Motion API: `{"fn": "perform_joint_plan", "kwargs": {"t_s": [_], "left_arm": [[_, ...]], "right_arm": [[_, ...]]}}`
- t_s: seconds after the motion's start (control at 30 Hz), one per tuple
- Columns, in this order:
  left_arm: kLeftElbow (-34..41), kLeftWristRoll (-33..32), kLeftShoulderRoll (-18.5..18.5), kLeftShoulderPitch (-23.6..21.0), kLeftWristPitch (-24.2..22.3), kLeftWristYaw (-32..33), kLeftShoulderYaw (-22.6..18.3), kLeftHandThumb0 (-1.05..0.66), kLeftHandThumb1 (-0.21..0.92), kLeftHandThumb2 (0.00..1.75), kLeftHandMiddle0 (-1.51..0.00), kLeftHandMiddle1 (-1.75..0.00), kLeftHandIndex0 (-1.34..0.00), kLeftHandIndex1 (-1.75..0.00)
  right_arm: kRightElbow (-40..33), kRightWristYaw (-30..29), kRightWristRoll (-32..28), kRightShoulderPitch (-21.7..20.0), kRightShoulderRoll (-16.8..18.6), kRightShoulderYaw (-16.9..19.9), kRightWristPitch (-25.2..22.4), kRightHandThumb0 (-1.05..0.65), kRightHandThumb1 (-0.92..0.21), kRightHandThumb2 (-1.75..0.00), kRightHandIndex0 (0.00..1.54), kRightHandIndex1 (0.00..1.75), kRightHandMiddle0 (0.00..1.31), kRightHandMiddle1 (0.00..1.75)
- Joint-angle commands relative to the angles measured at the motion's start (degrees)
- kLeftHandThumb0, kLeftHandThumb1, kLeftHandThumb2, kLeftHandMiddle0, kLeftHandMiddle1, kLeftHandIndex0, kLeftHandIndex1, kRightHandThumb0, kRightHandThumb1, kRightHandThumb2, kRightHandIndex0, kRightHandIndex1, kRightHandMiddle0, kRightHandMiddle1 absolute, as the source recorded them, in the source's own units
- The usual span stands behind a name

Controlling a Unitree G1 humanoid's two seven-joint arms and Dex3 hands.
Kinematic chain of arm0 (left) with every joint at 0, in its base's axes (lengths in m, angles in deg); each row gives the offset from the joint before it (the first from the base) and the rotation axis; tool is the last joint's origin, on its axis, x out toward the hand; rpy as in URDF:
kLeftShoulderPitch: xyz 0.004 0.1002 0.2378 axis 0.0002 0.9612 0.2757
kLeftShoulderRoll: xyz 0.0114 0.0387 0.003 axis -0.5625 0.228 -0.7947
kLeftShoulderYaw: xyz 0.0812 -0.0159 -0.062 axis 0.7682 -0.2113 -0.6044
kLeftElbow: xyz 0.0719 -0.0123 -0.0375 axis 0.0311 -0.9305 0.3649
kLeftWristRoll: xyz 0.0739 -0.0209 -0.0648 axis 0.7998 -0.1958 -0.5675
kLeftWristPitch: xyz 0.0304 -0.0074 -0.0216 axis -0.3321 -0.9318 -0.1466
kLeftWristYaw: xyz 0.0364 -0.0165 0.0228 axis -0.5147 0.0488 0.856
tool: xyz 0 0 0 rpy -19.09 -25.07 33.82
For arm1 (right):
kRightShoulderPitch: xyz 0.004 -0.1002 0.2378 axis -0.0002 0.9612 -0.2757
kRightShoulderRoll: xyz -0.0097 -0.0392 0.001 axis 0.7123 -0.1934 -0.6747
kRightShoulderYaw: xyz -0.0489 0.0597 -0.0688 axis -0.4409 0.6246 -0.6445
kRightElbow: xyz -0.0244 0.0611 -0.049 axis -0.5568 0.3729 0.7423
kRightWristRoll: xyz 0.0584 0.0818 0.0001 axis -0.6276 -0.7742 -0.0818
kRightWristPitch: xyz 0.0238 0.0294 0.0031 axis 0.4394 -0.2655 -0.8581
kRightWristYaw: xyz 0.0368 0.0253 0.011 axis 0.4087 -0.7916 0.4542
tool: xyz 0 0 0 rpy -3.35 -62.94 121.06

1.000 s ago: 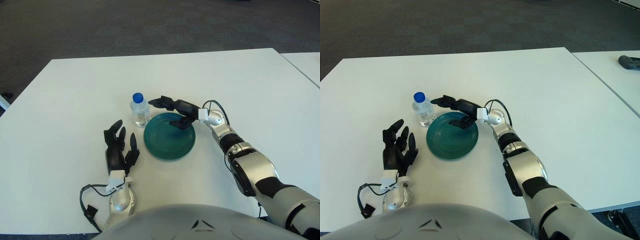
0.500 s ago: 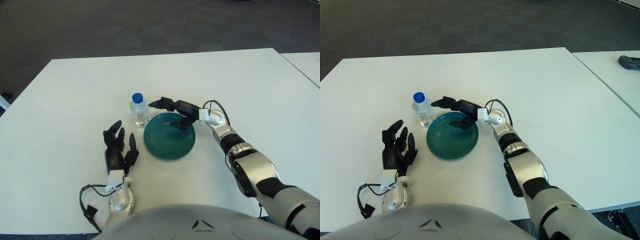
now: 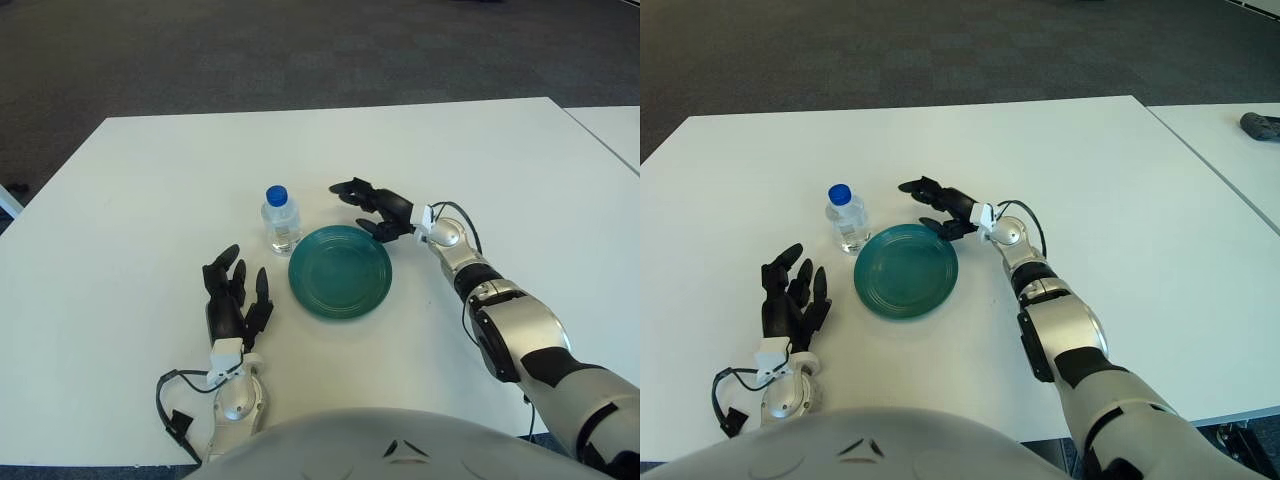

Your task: Put the bottle into the plate.

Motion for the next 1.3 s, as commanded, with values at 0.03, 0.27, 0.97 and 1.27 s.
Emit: {"fn": "perform_joint_plan", "kwargs": {"t_s": [0.03, 0.27, 0.97, 1.27], "left_arm": [[0.68, -0.02, 2.40, -3.09, -2.16, 0.92, -1.33, -0.79, 0.92, 0.28, -0.46, -0.06, 0.00, -0.93], [0.80, -0.24, 1.90, -4.45, -4.29, 1.22, -2.74, -0.80, 0.92, 0.23, -0.45, -0.05, 0.00, -0.92], [0.72, 0.47, 0.17, -7.77, -11.68, 0.64, -5.89, -0.92, 0.92, 0.20, -0.43, -0.04, 0.00, -0.90], [-2.53, 0.55, -1.63, -13.89, -17.43, 0.50, -8.35, -0.95, 0.92, 0.14, -0.40, -0.02, 0.00, -0.83]], "right_arm": [[0.48, -2.66, 1.02, -0.46, -0.93, 0.51, -0.71, -1.05, -0.92, -0.74, 0.30, 0.02, 0.00, 0.64], [0.27, -0.34, -3.20, 1.35, -1.22, 4.02, -5.27, -0.96, -0.92, -0.59, 0.38, 0.05, 0.00, 0.76], [-3.34, 8.91, -12.13, 7.20, 1.49, 11.97, -4.46, -0.48, -0.76, -0.76, 0.57, 0.88, 0.37, 1.15], [-17.97, 16.95, -19.11, 20.61, 2.07, 12.26, 2.18, -0.36, -0.90, -0.42, 0.57, 1.01, 0.34, 1.58]]}}
